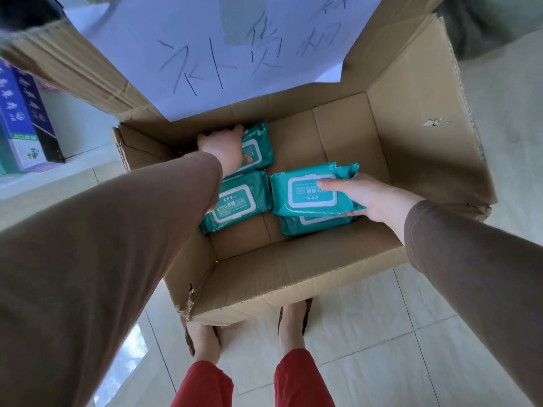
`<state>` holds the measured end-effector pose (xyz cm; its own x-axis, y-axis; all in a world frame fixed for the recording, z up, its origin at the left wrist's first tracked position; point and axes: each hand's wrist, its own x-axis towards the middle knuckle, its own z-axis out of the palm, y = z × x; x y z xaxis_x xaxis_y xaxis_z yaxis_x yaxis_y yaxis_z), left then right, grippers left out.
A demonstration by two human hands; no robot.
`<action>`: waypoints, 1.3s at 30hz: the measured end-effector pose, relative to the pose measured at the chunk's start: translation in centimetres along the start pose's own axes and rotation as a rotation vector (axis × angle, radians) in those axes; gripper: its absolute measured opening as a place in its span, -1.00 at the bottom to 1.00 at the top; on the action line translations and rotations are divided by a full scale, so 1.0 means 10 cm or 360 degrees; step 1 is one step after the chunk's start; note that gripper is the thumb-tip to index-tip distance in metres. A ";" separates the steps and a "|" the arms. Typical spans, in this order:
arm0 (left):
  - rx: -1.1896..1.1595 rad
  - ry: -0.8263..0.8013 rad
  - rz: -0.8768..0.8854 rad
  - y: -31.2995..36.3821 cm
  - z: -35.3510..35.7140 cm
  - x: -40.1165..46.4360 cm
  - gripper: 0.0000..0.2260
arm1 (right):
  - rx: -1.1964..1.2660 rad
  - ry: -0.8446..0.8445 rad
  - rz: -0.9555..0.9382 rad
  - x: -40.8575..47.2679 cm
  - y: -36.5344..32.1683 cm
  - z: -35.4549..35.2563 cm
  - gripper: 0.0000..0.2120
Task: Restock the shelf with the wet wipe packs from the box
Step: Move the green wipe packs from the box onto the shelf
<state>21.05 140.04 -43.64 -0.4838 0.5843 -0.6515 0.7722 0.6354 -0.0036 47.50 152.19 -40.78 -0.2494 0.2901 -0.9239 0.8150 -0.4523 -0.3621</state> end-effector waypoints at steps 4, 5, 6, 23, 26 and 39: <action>0.0004 0.0018 -0.0005 0.03 0.00 -0.07 -0.42 | 0.0006 0.0002 0.0031 0.01 0.03 0.00 -0.66; 0.0007 0.0027 -0.0003 0.03 0.00 -0.08 -0.42 | 0.0004 0.0005 0.0036 0.02 0.04 -0.01 -0.65; 0.0000 0.0030 -0.0006 0.04 0.01 -0.09 -0.43 | 0.0001 0.0014 0.0043 0.02 0.06 -0.01 -0.64; -0.0061 0.0000 -0.0045 0.01 0.01 -0.06 -0.45 | -0.0018 0.0128 0.0067 0.03 -0.02 0.04 -0.39; -0.0062 -0.0032 -0.0054 0.01 -0.01 -0.06 -0.44 | 0.0001 0.0128 0.0078 0.03 -0.03 0.04 -0.39; -0.0051 -0.0009 -0.0061 0.02 0.01 -0.04 -0.42 | 0.0054 0.0176 0.0121 -0.04 -0.05 0.10 -0.32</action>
<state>21.50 139.86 -43.45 -0.5102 0.5564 -0.6558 0.7397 0.6729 -0.0046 46.70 151.43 -40.39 -0.1269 0.3445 -0.9302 0.8109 -0.5040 -0.2973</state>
